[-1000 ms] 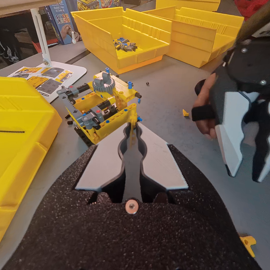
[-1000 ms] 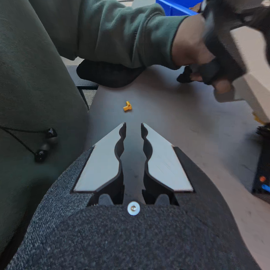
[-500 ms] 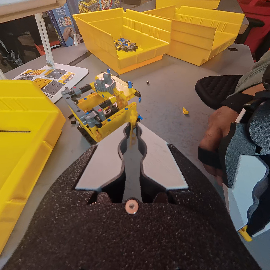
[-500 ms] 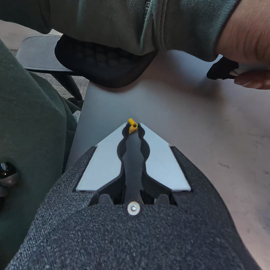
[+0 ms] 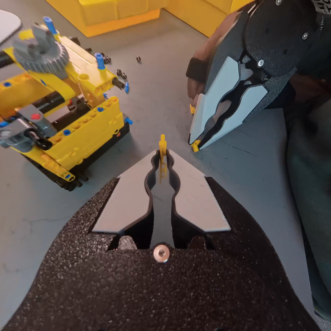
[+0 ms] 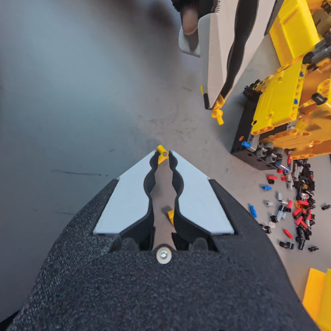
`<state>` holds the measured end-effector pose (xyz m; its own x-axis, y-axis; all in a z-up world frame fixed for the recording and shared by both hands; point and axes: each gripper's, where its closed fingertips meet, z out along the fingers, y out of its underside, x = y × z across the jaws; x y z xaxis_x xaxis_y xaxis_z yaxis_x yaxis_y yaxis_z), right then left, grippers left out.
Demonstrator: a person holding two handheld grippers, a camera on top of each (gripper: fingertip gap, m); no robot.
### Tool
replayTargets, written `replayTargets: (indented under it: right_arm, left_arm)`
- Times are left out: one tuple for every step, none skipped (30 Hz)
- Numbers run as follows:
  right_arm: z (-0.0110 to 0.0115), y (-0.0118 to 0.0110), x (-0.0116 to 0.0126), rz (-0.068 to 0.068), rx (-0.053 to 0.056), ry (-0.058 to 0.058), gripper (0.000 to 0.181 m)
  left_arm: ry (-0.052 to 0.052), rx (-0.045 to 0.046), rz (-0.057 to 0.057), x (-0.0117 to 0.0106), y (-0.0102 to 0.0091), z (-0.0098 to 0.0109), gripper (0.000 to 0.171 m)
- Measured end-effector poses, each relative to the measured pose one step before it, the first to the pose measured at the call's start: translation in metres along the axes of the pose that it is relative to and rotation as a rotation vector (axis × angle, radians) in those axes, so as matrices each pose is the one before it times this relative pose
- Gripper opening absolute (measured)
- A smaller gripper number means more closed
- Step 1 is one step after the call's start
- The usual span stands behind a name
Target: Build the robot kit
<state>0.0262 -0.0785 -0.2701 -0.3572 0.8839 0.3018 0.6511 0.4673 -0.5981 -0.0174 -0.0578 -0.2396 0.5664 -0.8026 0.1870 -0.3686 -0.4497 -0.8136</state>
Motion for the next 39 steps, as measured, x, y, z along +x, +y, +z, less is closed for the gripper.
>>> replayTargets:
  right_arm:
    - [-0.00004,-0.00064,-0.00055,0.0096,0.0166,0.0049,0.01]
    - [-0.00007,0.0003,-0.00085,0.014,0.006,-0.0028,0.01]
    - [-0.00037,0.00039,0.00039,0.0078,0.0039,0.0014,0.01]
    - [-0.00022,0.0006,0.00209,0.0002,0.002,0.0126,0.01]
    - [0.00005,0.00086,0.0022,-0.0039,0.0008,0.0132,0.01]
    - [0.0002,0.00022,0.00129,0.002,0.0039,0.0049,0.01]
    - [0.0004,-0.00072,0.00086,0.0066,0.0088,0.0009,0.01]
    - [0.00064,-0.00086,0.00087,0.0066,0.0093,0.0007,0.01]
    - [0.00075,-0.00078,0.00127,0.0045,0.0068,0.004,0.01]
    - [0.00092,-0.00046,0.0012,0.0024,0.0031,0.0033,0.01]
    - [0.00088,-0.0009,0.0012,0.0013,0.0044,0.0043,0.01]
    - [0.00064,-0.00165,0.00134,0.0013,0.008,0.0053,0.01]
    - [0.00056,-0.00164,0.00088,0.0021,0.0088,0.0028,0.01]
    - [0.00033,-0.00171,0.00117,0.0029,0.0094,0.0046,0.01]
    - [0.00025,-0.00148,0.00062,0.0009,0.0095,0.002,0.01]
    - [0.00044,-0.00026,-0.0004,0.0,0.0023,-0.0035,0.01]
    - [0.00062,0.00098,-0.00067,-0.0047,-0.0036,-0.0026,0.011]
    - [0.00066,0.00216,-0.00099,-0.0113,-0.0107,-0.0013,0.011]
    - [0.00074,0.002,-0.00084,-0.0113,-0.0108,0.001,0.011]
    - [0.00003,0.00009,-0.00051,-0.0046,-0.0014,0.0025,0.011]
    - [-0.00039,-0.0003,-0.00124,-0.0002,-0.0016,-0.0061,0.011]
    - [-0.0004,-0.00028,-0.00049,-0.0003,-0.0007,-0.0018,0.011]
    - [-0.00035,-0.00021,0.00046,-0.0052,0.0012,0.0053,0.01]
    - [-0.00024,-0.00001,0.00016,-0.0084,-0.0001,0.0049,0.01]
    - [-0.0003,-0.0008,0.00008,-0.0093,0.0053,0.0062,0.01]
    - [-0.00067,-0.00226,0.00026,-0.0103,0.0135,0.009,0.01]
    - [-0.0018,-0.00472,0.0024,-0.0148,0.0268,0.0247,0.01]
    - [-0.00308,-0.00703,0.00273,-0.0238,0.0371,0.0271,0.01]
    - [-0.00393,-0.00885,0.00373,-0.0316,0.0446,0.0336,0.01]
    - [-0.00385,-0.00844,0.00446,-0.0337,0.0378,0.0358,0.01]
    - [-0.00323,-0.00728,0.00458,-0.0355,0.0289,0.0367,0.01]
    - [-0.00267,-0.00681,0.00414,-0.0387,0.0273,0.0355,0.01]
    - [-0.00213,-0.00598,0.00376,-0.0363,0.0221,0.0354,0.01]
    - [-0.00152,-0.00467,0.00253,-0.0297,0.0145,0.0247,0.01]
    - [-0.00076,-0.00195,0.00109,-0.0247,0.0011,0.0144,0.01]
    - [-0.00045,-0.00116,0.0022,-0.0206,0.0015,0.0208,0.01]
    - [-0.00061,-0.00104,0.00137,-0.0121,0.0041,0.0128,0.01]
    - [-0.00071,-0.00074,-0.00014,-0.0018,0.0064,-0.0031,0.01]
    - [-0.0005,-0.00018,-0.0002,0.0141,0.0056,-0.0074,0.01]
  left_arm:
    - [0.0342,-0.03918,-0.0176,0.0048,0.00655,0.00305,0.006]
    - [0.0366,-0.04315,-0.0209,0.00508,0.00718,0.00309,0.006]
    - [0.0219,-0.03114,-0.0191,0.00286,0.0055,0.00298,0.006]
    - [0.0084,-0.01678,-0.0128,0.00109,0.00331,0.00234,0.006]
    - [0.0157,-0.02134,-0.0117,0.0021,0.00351,0.00199,0.006]
    - [0.012,-0.02292,-0.0114,0.00124,0.00374,0.00211,0.006]
    - [-0.0047,-0.01041,-0.006,-0.00121,0.00215,0.00187,0.006]
    - [0.0039,0.00283,-0.0064,0.00018,-0.00001,0.0006,0.006]
    - [0.0074,-0.00363,-0.009,0.00047,0.0005,0.00003,0.006]
    - [0.0021,0.0022,-0.004,-0.00018,-0.00012,-0.00029,0.006]
    - [0.0021,0.0024,-0.0015,0.00009,0.00004,0.00007,0.006]
    - [0.0006,0.00098,0.0002,0.00001,0.00008,-0.00003,0.007]
    - [-0.0007,-0.00077,0.0022,0.00033,0.00001,-0.0001,0.007]
    - [-0.002,-0.00145,0.0049,0.00022,-0.00001,0.00013,0.008]
    - [-0.0018,-0.00147,0.007,0.00044,0.00005,0.00007,0.008]
    - [-0.0019,-0.00123,0.0052,0.00009,0.0001,0.00006,0.009]
    - [-0.0015,-0.00046,0.0022,0.00009,-0.00003,0.0,0.009]
    - [0.0,0.00004,0.0007,-0.00004,-0.00001,0.0,0.009]
    - [0.0014,0.00048,-0.0006,0.00007,-0.00001,0.00004,0.009]
    - [0.0025,0.00075,-0.0007,0.00016,-0.00003,-0.00015,0.009]
    - [0.0024,0.00091,-0.0004,0.00035,-0.00015,-0.00008,0.01]
    - [0.0,0.00333,0.0013,0.00015,-0.00077,-0.00025,0.014]
    - [-0.0034,0.0104,0.0037,-0.00006,-0.00205,-0.00092,0.017]
    - [0.0057,0.02045,0.0042,0.0014,-0.00364,-0.00182,0.018]
    - [0.0123,0.02676,-0.0003,0.00235,-0.00483,-0.00225,0.018]
    - [0.0089,0.02538,-0.0048,0.00155,-0.00459,-0.00205,0.019]
    - [0.0107,0.0206,-0.0078,0.00151,-0.00349,-0.00162,0.019]
    - [0.0193,0.01971,-0.0128,0.00233,-0.00299,-0.00102,0.02]
    - [0.0301,0.02685,-0.0198,0.00342,-0.00389,-0.00084,0.02]
    - [0.0393,0.03699,-0.0279,0.00425,-0.00552,-0.00115,0.02]
    - [0.0442,0.03959,-0.0335,0.00472,-0.00608,-0.00133,0.02]
    - [0.0439,0.0348,-0.0295,0.00484,-0.00544,-0.00116,0.02]
    - [0.0316,0.02342,-0.0192,0.00379,-0.00368,-0.00073,0.02]
    - [0.0181,0.00978,-0.0073,0.00241,-0.00149,-0.00021,0.018]
    - [0.0172,0.01021,-0.0003,0.00278,-0.00155,-0.00062,0.016]
    - [0.0148,0.01486,0.0037,0.00312,-0.00248,-0.00083,0.01]
    - [0.0039,0.009,0.0088,0.00202,-0.00178,-0.00039,0.006]
    - [-0.0045,-0.00527,0.0163,0.00085,0.00006,0.00013,0.006]
    - [-0.011,-0.00611,0.0227,0.00025,0.00018,0.00035,0.006]
